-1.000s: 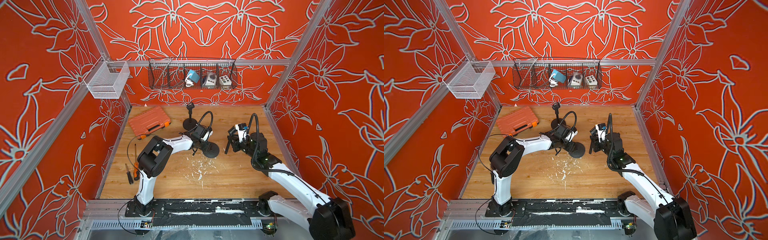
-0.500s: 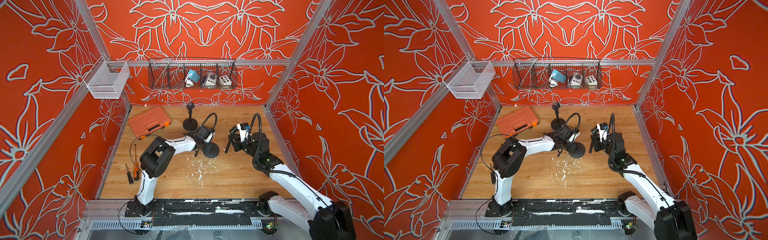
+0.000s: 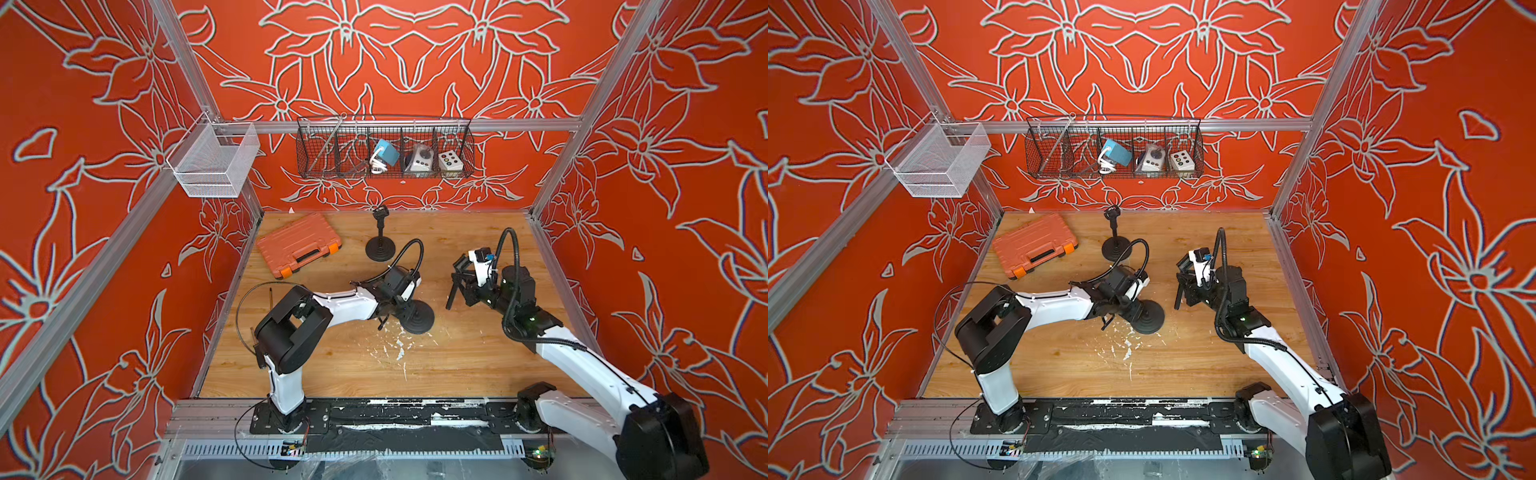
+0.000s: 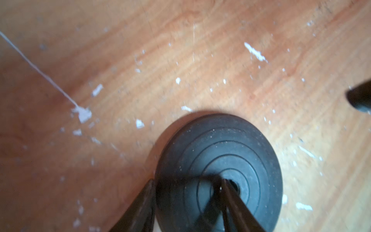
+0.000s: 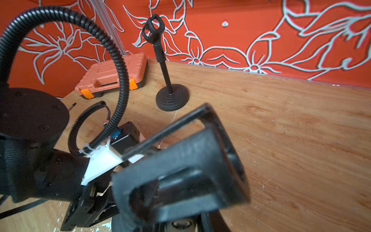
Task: Assemble a microphone stand
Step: Move the microphone stand base to the center of the board.
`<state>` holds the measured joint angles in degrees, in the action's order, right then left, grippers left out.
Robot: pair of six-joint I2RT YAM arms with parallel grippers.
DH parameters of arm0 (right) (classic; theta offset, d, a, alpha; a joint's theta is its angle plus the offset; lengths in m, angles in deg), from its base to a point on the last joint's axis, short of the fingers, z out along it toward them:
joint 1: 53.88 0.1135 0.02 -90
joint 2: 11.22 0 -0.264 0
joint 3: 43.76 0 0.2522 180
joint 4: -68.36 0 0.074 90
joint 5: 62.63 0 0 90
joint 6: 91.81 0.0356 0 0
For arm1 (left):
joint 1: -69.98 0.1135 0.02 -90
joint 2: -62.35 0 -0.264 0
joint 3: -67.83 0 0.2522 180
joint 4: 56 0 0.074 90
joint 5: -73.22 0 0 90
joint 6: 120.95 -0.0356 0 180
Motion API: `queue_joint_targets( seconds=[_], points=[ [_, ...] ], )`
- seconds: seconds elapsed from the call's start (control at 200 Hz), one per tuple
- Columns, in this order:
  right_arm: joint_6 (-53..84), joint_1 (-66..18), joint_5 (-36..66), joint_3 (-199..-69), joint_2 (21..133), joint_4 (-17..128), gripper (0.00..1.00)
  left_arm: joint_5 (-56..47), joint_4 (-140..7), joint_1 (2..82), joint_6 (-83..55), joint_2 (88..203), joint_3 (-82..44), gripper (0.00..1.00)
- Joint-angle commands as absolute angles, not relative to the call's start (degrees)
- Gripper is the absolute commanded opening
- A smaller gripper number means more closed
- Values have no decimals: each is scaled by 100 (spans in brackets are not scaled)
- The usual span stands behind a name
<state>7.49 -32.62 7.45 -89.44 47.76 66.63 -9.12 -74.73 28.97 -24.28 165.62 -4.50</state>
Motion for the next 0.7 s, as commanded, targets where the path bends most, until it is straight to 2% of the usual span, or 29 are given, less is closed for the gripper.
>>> queue_joint_targets(
  seconds=[0.0,0.135,0.295,0.696],
  points=[
    [558,-3287,278,-8818,4794,7272,0,-681,-7962,2806,-2256,16296,-210,50],
    [639,-3235,-72,-8650,4814,7872,0,-808,-7876,2806,-2355,15733,-127,55],
    [570,-3070,-85,-8526,5044,8381,0,-654,-6901,2844,-2466,14854,657,59],
    [593,-2378,2,-8603,5784,8917,0,106,-5578,3406,-2533,13844,2104,59]
  ],
)
